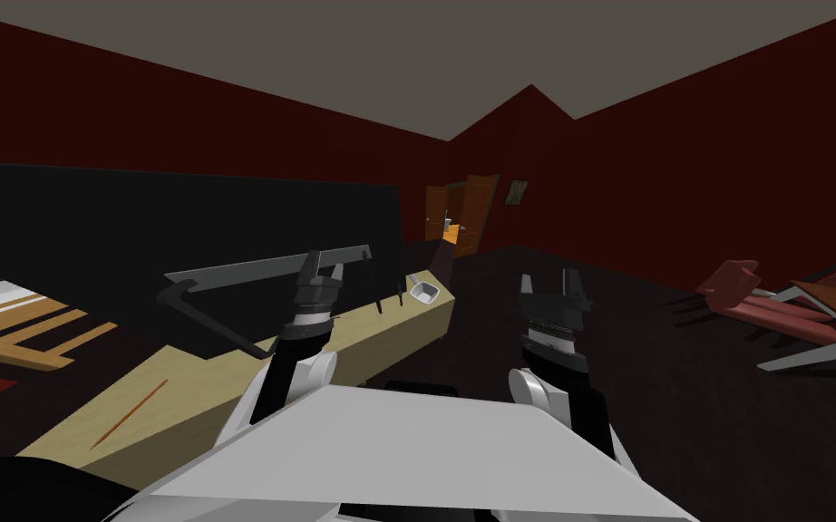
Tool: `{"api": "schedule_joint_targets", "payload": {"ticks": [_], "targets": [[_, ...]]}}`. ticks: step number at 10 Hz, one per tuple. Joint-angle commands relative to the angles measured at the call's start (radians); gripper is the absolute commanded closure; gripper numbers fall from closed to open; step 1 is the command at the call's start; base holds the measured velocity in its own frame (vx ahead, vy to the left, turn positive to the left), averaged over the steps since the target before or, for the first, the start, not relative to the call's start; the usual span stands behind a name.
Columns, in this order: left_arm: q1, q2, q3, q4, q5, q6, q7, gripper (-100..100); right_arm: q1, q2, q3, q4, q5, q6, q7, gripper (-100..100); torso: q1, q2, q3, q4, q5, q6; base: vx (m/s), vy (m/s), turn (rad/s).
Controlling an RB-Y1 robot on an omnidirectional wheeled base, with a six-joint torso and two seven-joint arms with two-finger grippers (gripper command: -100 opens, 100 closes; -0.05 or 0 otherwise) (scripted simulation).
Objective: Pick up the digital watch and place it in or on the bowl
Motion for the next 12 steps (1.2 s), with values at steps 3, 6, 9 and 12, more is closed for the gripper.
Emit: {"api": "schedule_joint_targets", "payload": {"ticks": [3, 6, 9, 12], "targets": [[-0.018, 0.068, -0.009, 0.078, 0.033, -0.042, 0.038, -100, 0.000, 0.000, 0.000, 0.000, 0.000, 0.000, 0.000, 0, -0.003, -0.002, -0.001, 0.000, -0.001, 0.000, 0.027, -0.049, -0.008], [-0.041, 0.097, -0.022, 0.172, 0.074, -0.098, 0.086, -100, 0.000, 0.000, 0.000, 0.000, 0.000, 0.000, 0.000, 0, -0.005, -0.003, -0.002, -0.001, -0.001, 0.000, 0.039, -0.078, -0.006], [-0.060, 0.107, -0.033, 0.249, 0.107, -0.145, 0.126, -100, 0.000, 0.000, 0.000, 0.000, 0.000, 0.000, 0.000, 0, -0.005, -0.003, -0.002, -0.001, -0.001, 0.000, 0.039, -0.072, -0.004], [-0.081, 0.112, -0.047, 0.328, 0.145, -0.199, 0.171, -100, 0.000, 0.000, 0.000, 0.000, 0.000, 0.000, 0.000, 0, -0.004, -0.002, -0.001, -0.001, -0.001, 0.000, 0.036, -0.066, -0.007]]}}
